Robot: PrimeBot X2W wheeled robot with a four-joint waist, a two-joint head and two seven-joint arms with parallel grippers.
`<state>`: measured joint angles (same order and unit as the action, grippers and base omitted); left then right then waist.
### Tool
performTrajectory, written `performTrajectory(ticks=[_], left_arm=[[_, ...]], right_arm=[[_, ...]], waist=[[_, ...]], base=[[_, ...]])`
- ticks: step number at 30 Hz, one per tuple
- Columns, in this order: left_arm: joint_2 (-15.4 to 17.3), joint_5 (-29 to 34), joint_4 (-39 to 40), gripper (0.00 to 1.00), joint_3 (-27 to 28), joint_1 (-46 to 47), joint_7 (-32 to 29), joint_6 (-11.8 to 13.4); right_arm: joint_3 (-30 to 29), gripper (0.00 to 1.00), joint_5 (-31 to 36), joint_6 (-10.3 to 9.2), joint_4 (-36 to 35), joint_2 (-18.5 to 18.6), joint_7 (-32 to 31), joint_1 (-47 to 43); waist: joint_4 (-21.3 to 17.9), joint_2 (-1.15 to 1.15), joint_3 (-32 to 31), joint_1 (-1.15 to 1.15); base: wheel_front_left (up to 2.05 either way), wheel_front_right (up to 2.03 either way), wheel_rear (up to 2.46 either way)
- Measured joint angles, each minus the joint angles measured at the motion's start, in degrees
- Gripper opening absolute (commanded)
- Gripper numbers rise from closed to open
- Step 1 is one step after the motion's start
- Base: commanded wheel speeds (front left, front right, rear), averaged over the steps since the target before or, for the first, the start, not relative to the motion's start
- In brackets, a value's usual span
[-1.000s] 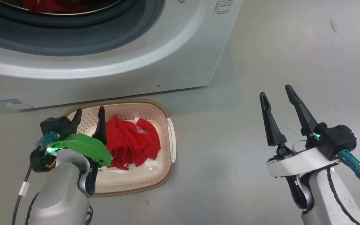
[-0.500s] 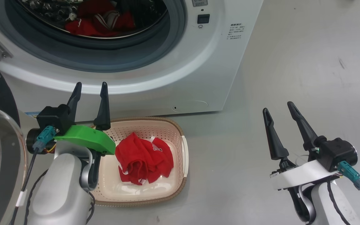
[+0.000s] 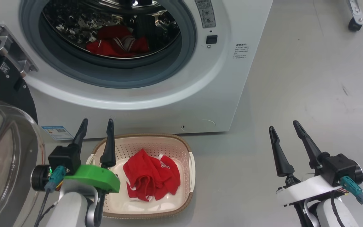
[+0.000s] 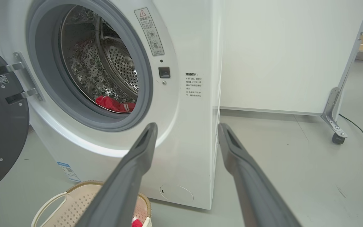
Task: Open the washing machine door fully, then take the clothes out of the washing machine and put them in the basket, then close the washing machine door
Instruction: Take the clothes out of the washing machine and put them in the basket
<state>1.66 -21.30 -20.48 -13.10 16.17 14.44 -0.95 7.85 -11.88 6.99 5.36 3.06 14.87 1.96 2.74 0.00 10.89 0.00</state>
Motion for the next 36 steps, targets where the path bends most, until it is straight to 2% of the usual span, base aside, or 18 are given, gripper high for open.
performTrajectory(ticks=[12,15,36], left_arm=[[0.2,1.3,3.9,1.00,0.8,-9.9,0.0,2.2],[0.5,1.3,4.8,1.00,1.0,-11.8,0.0,2.7],[1.2,1.6,9.8,1.00,1.2,-17.5,0.0,3.5]], right_arm=[[-1.0,1.00,0.0,-0.10,0.0,-0.4,0.0,-4.2],[-1.0,1.00,0.0,-0.62,-0.1,-0.5,0.0,-5.1],[0.6,1.00,-0.1,-1.65,-0.7,-0.6,0.0,-7.9]], waist=[[0.7,0.00,-4.8,0.00],[0.7,0.00,-5.8,0.00],[-0.3,0.00,-8.7,0.00]], base=[[0.00,0.00,0.00],[0.00,0.00,0.00],[0.00,0.00,0.00]])
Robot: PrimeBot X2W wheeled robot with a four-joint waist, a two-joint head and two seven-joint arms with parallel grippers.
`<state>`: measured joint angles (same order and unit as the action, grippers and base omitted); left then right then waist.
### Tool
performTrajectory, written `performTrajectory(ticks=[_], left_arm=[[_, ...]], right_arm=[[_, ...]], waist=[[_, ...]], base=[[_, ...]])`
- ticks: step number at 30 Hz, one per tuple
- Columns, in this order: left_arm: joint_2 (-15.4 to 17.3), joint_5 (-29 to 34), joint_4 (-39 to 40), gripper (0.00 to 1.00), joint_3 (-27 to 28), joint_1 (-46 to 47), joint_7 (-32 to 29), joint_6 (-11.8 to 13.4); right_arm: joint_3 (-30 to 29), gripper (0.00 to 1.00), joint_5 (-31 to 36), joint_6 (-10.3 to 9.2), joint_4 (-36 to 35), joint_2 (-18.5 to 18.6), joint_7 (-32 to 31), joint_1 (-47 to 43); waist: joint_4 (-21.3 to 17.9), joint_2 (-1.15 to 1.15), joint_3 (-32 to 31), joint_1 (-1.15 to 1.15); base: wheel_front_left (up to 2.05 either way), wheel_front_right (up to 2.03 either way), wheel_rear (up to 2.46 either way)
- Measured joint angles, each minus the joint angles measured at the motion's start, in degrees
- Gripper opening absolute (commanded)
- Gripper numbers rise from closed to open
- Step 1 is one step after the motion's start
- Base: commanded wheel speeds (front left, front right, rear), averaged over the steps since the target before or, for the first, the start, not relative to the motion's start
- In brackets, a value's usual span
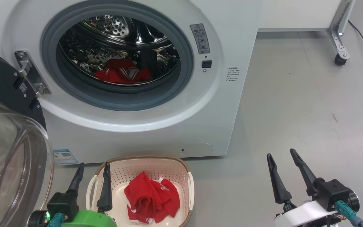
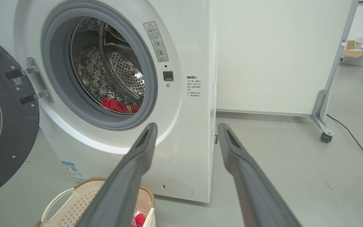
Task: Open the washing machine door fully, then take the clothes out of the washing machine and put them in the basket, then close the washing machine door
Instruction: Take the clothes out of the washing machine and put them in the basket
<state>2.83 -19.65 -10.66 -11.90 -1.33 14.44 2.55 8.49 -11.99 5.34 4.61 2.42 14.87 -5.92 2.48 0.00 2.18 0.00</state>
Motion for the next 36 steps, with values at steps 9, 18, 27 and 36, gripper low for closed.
performTrajectory(ticks=[9,18,27,36], left_arm=[[0.2,0.1,1.6,1.00,-0.2,-0.9,-0.2,0.2],[0.3,0.1,2.9,1.00,-0.4,-1.5,-0.8,0.3],[0.3,0.1,4.0,1.00,-0.6,-2.0,-1.3,0.7],[0.4,0.5,4.9,1.00,-0.9,-2.2,-2.3,0.7]], right_arm=[[1.1,1.00,-0.9,-0.55,-0.1,0.0,0.0,-0.5],[1.5,1.00,-1.2,-0.97,-0.2,0.0,0.0,-0.5],[1.9,1.00,-1.4,-1.40,-0.3,0.0,0.0,-0.5],[2.9,1.00,-1.6,-1.45,-0.9,0.0,0.0,-0.5]], waist=[[-0.2,0.00,-0.3,0.00],[-0.6,0.00,-0.3,0.00],[-0.9,0.00,-0.1,0.00],[-1.4,0.00,1.2,0.00]], base=[[0.00,0.00,0.00],[0.00,0.00,0.00],[0.00,0.00,0.00],[0.00,0.00,0.00]])
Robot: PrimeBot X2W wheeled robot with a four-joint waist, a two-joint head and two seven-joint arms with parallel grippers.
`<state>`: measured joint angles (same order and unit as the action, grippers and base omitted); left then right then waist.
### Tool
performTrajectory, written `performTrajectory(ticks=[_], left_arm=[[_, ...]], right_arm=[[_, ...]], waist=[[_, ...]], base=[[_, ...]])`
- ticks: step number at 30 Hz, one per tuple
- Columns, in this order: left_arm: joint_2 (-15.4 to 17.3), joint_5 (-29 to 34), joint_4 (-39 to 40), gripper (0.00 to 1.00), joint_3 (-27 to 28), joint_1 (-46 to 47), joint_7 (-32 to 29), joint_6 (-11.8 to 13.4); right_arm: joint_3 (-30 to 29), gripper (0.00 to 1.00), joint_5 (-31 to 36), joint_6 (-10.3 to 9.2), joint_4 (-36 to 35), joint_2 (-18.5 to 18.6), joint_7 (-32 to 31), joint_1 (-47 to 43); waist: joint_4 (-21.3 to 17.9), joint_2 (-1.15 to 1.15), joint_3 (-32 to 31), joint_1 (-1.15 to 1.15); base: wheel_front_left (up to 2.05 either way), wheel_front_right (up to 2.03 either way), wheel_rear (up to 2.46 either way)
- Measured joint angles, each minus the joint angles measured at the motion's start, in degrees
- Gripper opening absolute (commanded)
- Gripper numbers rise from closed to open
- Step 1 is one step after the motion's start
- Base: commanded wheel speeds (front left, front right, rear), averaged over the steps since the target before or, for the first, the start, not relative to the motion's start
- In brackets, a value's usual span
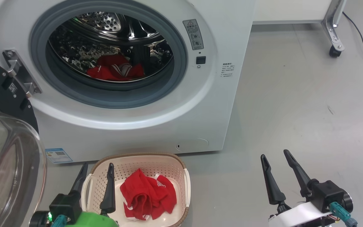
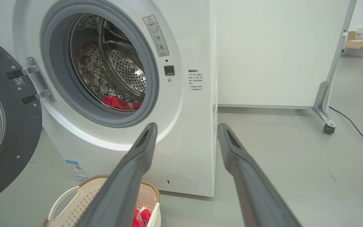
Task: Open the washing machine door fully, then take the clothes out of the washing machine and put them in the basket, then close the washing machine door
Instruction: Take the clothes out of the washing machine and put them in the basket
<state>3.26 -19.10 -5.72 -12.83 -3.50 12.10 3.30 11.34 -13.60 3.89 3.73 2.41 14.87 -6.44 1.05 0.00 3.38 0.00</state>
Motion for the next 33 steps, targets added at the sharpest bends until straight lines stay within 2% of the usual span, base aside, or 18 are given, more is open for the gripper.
performTrajectory(ticks=[15,29,33], left_arm=[[0.1,0.1,-0.1,1.00,-0.9,4.2,-2.6,0.0],[0.1,-1.4,-6.3,1.00,0.1,20.9,-8.1,-1.7],[1.4,-2.6,-8.5,1.00,1.5,25.7,-11.1,-2.1]], right_arm=[[0.3,1.00,0.2,0.05,-2.4,0.0,0.0,1.8],[2.0,1.00,0.4,0.75,-4.7,0.1,0.0,8.5],[2.5,1.00,-0.5,0.76,-5.2,0.1,0.0,10.1]], waist=[[-1.1,0.00,6.4,0.00],[-3.6,0.00,17.6,0.00],[-4.8,0.00,20.7,0.00]], base=[[0.00,0.00,0.00],[0.00,0.00,0.00],[0.00,0.00,0.00]])
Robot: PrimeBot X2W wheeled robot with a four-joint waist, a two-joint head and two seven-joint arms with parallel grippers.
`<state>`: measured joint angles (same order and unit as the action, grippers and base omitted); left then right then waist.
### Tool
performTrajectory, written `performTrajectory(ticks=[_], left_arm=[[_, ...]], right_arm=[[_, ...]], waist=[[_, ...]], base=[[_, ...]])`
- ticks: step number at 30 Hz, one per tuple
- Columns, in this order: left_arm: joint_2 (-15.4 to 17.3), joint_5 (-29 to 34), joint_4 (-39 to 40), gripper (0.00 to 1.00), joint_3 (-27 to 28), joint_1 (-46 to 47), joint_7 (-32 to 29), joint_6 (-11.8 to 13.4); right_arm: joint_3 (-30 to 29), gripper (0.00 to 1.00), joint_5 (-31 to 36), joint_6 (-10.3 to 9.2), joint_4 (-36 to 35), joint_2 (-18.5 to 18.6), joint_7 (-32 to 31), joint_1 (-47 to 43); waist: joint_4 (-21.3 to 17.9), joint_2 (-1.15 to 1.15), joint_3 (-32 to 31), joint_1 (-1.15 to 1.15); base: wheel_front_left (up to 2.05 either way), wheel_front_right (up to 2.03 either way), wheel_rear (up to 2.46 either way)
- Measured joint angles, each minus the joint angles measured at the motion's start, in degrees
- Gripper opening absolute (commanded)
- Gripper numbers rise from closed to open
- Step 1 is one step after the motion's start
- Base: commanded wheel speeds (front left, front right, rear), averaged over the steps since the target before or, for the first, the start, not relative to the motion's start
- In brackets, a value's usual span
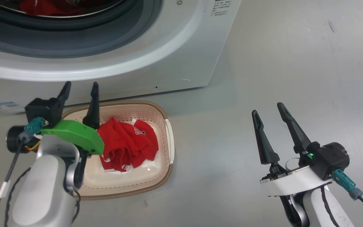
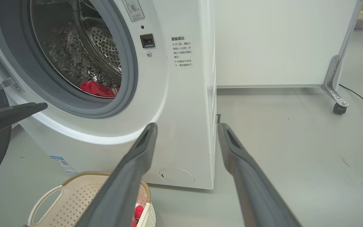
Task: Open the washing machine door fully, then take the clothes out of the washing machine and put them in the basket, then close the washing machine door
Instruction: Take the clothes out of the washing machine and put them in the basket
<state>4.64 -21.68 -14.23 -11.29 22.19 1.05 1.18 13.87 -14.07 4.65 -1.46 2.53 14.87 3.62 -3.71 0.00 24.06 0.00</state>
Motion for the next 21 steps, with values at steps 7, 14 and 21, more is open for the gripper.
performTrajectory(ticks=[7,14,21], left_arm=[[3.6,-0.9,-2.6,1.00,1.6,8.7,-6.6,-1.0],[7.4,-1.0,-5.5,1.00,2.3,17.2,-12.4,-2.1],[10.7,-0.8,-7.2,1.00,2.7,25.0,-17.7,-3.2]], right_arm=[[0.5,1.00,-1.6,0.25,-0.9,0.0,0.0,3.4],[1.2,1.00,-4.2,0.26,-1.0,0.1,0.0,6.8],[1.7,1.00,-5.7,0.23,-0.9,0.1,0.0,8.5]], waist=[[-2.5,0.00,5.4,0.00],[-5.3,0.00,10.4,0.00],[-7.8,0.00,14.0,0.00]], base=[[0.00,0.00,0.00],[0.00,0.00,0.00],[0.00,0.00,0.00]])
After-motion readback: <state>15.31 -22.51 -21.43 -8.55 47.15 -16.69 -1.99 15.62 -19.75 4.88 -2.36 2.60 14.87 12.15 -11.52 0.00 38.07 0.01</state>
